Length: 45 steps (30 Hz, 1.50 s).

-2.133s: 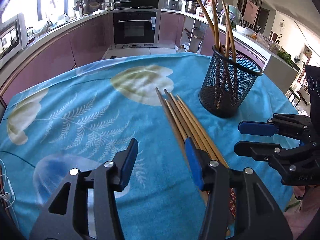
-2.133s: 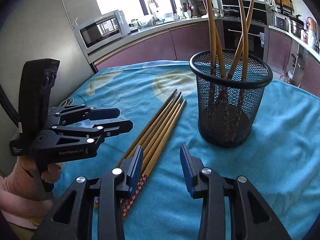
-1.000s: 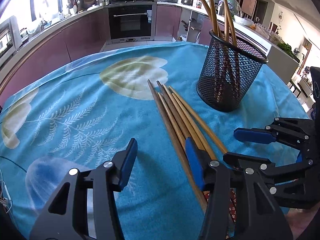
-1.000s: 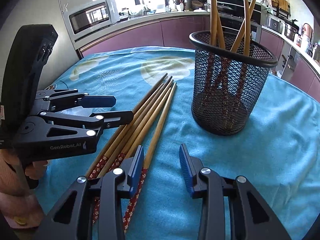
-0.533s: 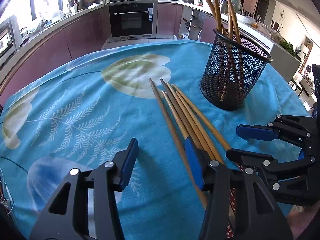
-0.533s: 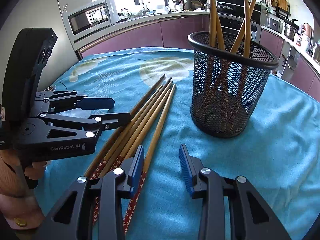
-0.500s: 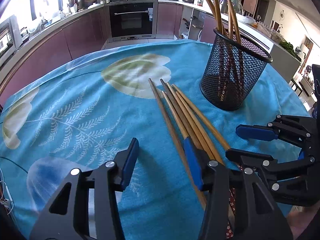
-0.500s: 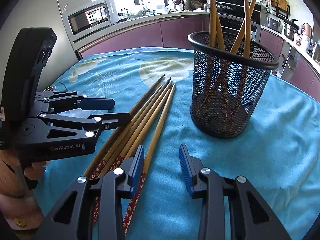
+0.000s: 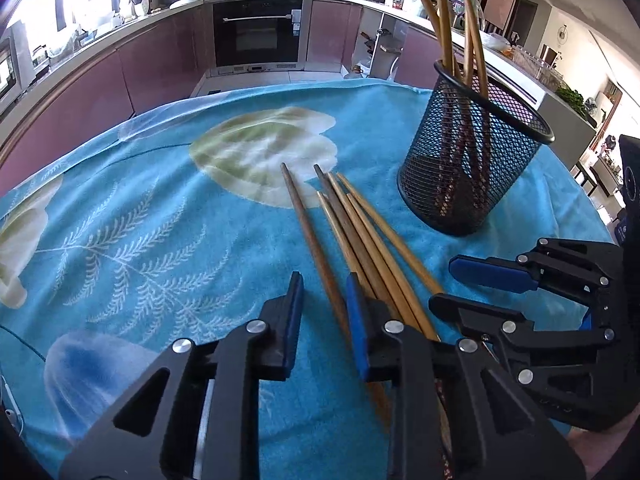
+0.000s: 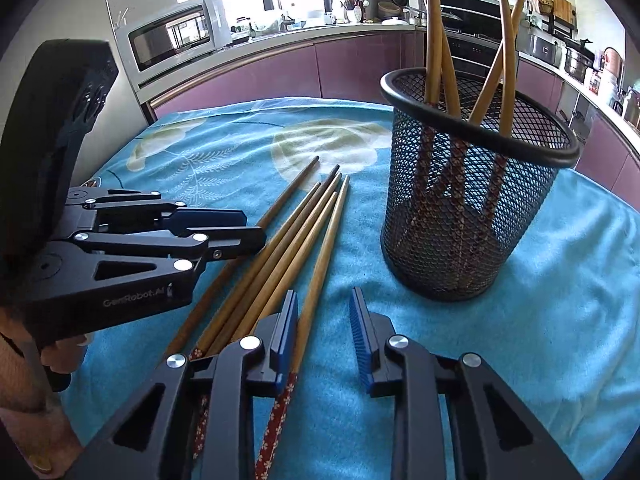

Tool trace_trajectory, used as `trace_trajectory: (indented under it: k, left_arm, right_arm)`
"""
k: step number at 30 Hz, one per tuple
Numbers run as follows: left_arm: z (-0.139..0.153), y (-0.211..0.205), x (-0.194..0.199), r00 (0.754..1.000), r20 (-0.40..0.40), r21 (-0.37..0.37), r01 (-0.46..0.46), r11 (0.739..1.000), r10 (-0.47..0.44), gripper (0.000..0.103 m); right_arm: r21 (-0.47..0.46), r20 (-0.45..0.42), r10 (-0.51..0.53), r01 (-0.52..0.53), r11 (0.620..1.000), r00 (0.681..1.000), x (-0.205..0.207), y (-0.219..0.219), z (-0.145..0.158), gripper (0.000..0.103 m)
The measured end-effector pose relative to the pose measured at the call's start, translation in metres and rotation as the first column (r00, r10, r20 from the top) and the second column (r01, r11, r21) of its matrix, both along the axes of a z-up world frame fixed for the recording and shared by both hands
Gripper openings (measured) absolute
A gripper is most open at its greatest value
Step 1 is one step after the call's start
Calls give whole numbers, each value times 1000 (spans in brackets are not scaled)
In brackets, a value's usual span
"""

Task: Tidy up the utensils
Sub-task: 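Close the left tool on a chopstick while the right tool grasps another chopstick, then lift the chopsticks upright with both tools toward the mesh cup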

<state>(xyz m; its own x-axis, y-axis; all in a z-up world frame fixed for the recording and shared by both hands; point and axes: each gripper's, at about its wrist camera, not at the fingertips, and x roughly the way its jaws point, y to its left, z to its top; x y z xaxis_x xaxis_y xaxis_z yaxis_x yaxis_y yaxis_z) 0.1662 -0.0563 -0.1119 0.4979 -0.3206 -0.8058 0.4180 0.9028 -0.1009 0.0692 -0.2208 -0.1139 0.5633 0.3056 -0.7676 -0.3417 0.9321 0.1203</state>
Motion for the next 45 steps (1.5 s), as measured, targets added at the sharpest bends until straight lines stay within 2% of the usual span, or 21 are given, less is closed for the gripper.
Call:
trace_trajectory:
  k: [4,8,10,16,25,34,45]
  left_arm:
    - [0,-6,7,1000,5,21,-1,1000,1,21]
    - [0,-9,10,1000,13,32,-18,999,18,19]
    - [-1,-9,10,1000,11,22,-26,999,25,14]
    - [-1,-5,7,999,-2,-13,-46,999,46,10]
    - [6,8,-13,998,0,-59,-55,997,55,9]
    - [30,20,-29,999,21,-130,-29,991,32,8]
    - [69,27,-52,997,77,-226,40,973,-23,8]
  right_arm:
    - [1,0,-3,3,1000,1000,4,1,-1,24]
    - [29,-12,-13,13,999,1000,9,-2,-1,12]
    - [52,-22,-19,20,998,1000,10,-5,-1,8]
    - [133,-57,-22,29,991,998,11,-14,-2,6]
    - [199,-68,-2,16,980,998,5,-20,3,6]
    - [250,-28,30,-22,968,999,-10,-30,18,6]
    - [300,76,16,-38,953,997,-32,-53,53,6]
